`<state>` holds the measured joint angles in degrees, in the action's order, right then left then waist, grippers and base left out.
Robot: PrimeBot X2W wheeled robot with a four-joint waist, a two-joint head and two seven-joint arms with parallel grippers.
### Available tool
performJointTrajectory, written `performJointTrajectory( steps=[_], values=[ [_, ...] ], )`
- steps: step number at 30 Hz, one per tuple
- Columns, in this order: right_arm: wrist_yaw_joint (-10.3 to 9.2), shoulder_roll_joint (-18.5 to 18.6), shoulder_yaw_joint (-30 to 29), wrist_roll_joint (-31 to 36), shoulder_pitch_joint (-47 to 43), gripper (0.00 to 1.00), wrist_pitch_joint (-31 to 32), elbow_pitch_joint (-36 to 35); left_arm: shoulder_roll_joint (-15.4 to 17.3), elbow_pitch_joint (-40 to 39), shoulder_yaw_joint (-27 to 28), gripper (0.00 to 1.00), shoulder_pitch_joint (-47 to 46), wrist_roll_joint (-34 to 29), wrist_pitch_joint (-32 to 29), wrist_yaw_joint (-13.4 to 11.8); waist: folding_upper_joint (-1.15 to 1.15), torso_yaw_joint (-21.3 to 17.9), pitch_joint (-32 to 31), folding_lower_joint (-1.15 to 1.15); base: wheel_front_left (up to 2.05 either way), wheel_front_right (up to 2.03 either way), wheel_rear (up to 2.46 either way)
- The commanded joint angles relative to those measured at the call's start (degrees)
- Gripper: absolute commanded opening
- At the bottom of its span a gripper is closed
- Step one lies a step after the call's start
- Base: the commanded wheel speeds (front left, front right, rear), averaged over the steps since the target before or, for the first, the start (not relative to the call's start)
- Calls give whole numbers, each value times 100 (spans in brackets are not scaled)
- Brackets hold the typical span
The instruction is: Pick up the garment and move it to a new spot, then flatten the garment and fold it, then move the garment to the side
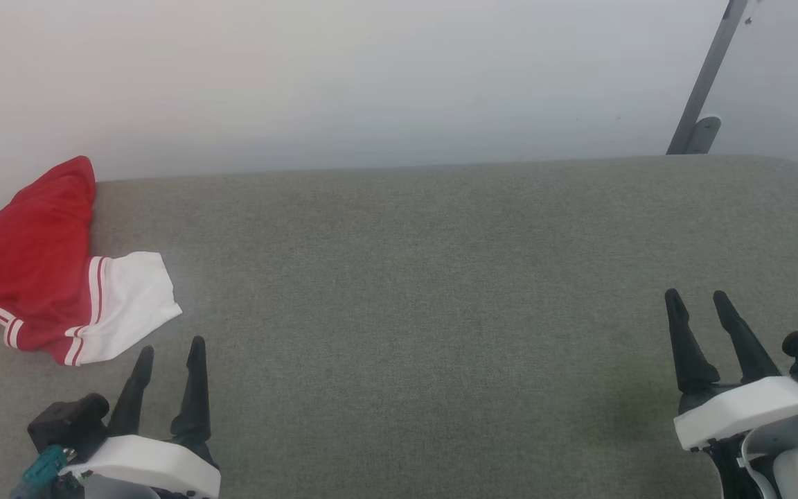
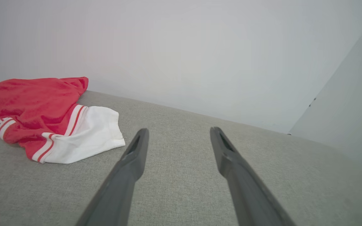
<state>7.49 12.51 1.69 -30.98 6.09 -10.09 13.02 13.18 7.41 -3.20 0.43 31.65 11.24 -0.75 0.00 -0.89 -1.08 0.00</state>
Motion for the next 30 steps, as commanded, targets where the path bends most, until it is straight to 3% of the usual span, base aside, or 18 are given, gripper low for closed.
performJointTrajectory(
  steps=[1,30],
  values=[
    [0,41,9,141,26,100,-49,-69,47,-64,-2,100,25,-140,57,-35,0,-3,-2,0,0,0,0],
    [0,171,65,1345,39,100,-295,-193,170,-121,-50,100,72,-1270,381,-74,0,-22,-70,0,0,0,0]
  ],
)
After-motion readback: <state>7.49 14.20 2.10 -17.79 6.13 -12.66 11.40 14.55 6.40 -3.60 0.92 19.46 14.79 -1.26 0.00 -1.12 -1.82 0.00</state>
